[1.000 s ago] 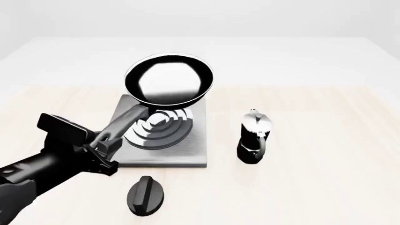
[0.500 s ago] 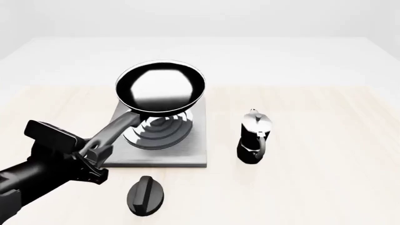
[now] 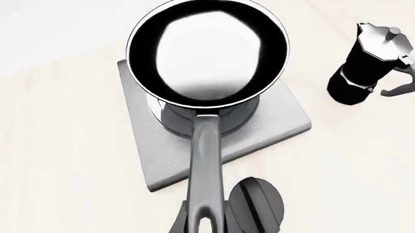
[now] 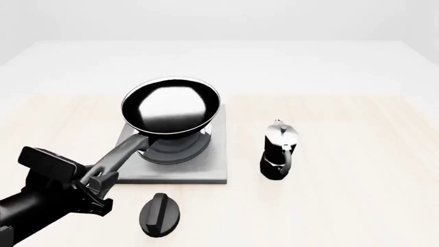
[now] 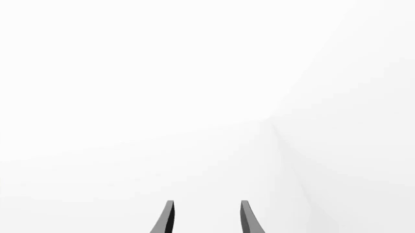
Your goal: Put the frying pan on the stove.
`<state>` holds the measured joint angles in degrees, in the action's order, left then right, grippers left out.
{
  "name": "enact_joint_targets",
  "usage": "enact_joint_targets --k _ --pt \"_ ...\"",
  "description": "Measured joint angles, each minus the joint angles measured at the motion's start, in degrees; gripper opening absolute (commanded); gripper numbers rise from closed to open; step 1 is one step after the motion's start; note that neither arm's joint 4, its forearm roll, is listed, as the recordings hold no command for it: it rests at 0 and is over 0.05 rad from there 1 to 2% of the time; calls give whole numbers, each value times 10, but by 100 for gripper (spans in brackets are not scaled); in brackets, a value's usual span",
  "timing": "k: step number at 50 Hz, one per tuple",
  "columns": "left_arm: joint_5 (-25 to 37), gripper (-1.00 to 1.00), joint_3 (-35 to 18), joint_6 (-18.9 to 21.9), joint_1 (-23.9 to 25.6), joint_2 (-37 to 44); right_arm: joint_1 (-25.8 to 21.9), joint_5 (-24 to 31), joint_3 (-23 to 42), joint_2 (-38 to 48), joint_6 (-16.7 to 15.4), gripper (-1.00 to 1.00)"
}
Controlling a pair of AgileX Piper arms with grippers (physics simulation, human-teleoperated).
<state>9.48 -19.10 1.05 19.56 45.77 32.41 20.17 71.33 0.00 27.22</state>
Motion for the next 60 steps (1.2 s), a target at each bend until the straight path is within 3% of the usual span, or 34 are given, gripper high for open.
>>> enact_joint_targets --k 18,35,60 --pt "-9 -100 23 -15 -1 -9 -3 0 1 0 -3 100" --pt "-64 -100 41 -26 7 34 -2 -1 0 0 -4 100" --pt "-92 -100 55 -15 -9 57 -2 -4 -3 0 -5 100"
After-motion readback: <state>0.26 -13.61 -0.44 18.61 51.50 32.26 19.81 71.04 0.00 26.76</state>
